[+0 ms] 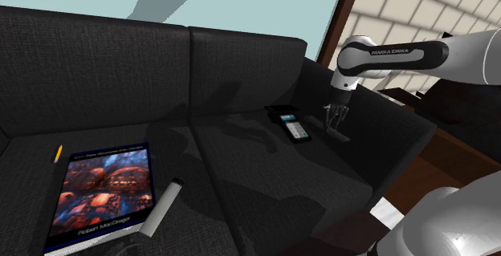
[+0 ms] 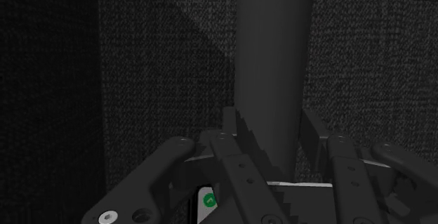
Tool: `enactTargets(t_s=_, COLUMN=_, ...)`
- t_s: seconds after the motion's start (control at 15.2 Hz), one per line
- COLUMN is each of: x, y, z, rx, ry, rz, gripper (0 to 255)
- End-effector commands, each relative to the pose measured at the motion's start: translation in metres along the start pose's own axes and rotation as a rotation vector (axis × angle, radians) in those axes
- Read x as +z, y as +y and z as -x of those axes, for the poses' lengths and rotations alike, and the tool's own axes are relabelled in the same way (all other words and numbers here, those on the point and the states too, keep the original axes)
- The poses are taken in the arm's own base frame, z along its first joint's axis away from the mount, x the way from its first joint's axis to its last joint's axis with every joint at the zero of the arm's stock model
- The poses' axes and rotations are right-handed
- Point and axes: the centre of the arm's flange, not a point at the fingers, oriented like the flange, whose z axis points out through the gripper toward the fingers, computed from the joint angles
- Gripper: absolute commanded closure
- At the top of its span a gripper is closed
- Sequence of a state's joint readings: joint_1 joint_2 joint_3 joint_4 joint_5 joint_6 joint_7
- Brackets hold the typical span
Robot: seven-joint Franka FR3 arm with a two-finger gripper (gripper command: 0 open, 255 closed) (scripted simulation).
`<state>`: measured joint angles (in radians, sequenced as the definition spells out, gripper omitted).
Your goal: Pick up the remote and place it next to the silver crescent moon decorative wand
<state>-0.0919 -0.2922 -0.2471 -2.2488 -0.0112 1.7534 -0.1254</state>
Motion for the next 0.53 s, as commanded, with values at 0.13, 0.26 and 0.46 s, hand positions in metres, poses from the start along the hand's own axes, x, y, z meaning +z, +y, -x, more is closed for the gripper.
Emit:
enactTargets(t_s=0.13, x=-0.001, y=-0.045, z=-0.012, rx=0.0, ry=0.0, rz=0.0, gripper=255)
enactTargets(t_s=0.26, x=0.0, y=-0.071, z=-0.019, rx=0.0, ry=0.0, rz=0.0, gripper=255)
enactTargets(t_s=0.46, x=0.001, y=-0.109, z=-0.029, rx=0.0, ry=0.0, rz=0.0, gripper=255)
